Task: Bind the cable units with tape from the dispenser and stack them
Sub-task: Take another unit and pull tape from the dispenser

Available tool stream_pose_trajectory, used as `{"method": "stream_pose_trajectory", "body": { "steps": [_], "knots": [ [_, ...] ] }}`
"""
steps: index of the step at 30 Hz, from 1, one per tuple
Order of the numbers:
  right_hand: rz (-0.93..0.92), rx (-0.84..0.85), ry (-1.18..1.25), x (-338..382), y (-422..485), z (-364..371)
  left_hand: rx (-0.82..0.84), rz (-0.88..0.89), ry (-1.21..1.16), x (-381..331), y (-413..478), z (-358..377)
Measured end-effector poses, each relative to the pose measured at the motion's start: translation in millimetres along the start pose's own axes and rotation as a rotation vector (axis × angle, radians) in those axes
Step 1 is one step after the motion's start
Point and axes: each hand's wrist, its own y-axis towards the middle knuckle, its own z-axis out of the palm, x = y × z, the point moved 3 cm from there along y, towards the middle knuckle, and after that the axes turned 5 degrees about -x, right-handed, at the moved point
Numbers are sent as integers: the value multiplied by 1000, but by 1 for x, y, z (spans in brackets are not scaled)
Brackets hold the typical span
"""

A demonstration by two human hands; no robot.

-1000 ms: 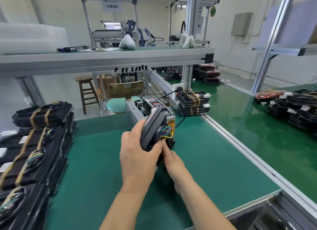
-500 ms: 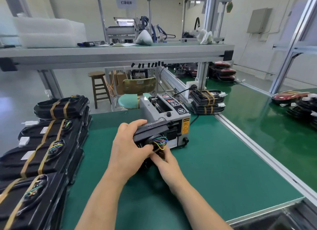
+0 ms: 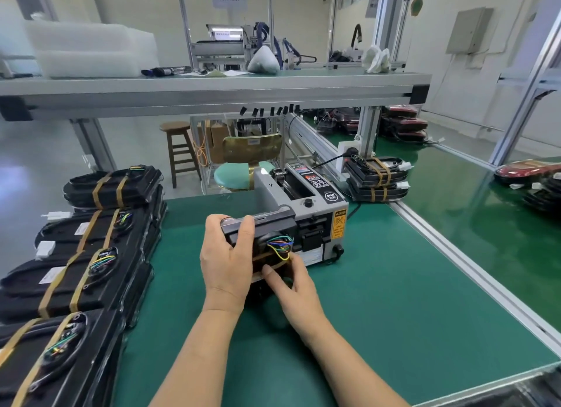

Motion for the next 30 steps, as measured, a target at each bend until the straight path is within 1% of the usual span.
{"method": "stream_pose_trajectory", "body": {
  "steps": [3,6,16,24,30],
  "knots": [
    [18,-24,30,-5,0,-1,27,-8,-23,2,4,2],
    [49,-52,90,-9,2,-1,15,-10,-43,4,5,2],
    [93,-266,252,-17,13,-12,1,-15,-45,2,8,5],
    [136,-476,381,-12,34,-39,11,24,5,5,11,5],
    [156,-542,388,-3,52,-54,21,18,4,3,10,8]
  ]
}}
